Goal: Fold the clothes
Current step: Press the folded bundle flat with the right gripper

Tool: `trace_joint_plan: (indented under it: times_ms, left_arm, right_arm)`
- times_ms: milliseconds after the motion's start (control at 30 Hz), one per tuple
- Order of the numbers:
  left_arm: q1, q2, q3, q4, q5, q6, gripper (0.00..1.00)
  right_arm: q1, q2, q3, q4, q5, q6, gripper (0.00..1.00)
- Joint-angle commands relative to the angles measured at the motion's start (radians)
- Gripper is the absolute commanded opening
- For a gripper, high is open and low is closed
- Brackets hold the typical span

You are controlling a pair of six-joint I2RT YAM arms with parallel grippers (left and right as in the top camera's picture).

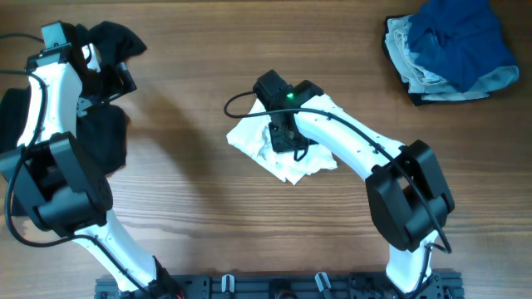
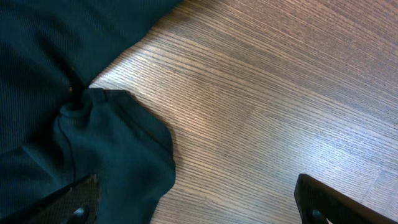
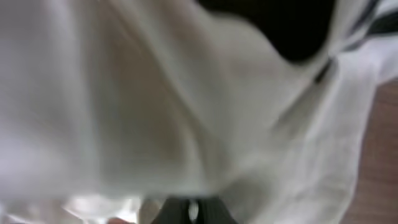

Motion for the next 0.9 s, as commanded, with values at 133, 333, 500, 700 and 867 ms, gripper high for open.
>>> trace_joint_plan:
  times_ms: [133, 333, 500, 700, 867]
  left_arm:
    - [-0.001, 0.012, 0.01, 0.0, 0.016, -0.012, 1.0]
    - [-0.001, 0.012, 0.01, 0.001, 0.015, -0.005, 1.0]
    - [-0.001, 0.012, 0.01, 0.004, 0.015, -0.002, 1.0]
    - [-0.001, 0.012, 0.01, 0.007, 0.008, -0.002, 1.0]
    - [-0.001, 0.012, 0.01, 0.008, 0.008, -0.002, 1.0]
  right_arm:
    - [-0.005, -0.089, 0.024, -0.153, 0.071, 0.05, 0.04]
    - [-0.01, -0.161, 0.024, -0.301, 0.07, 0.051, 0.04]
    - [-0.012, -0.16, -0.032, -0.324, 0.089, 0.051, 0.04]
    - [-0.012, -0.16, -0.095, -0.303, 0.088, 0.051, 0.26]
    - [-0.012, -0.164, 0.023, -0.292, 0.078, 0.014, 0.46]
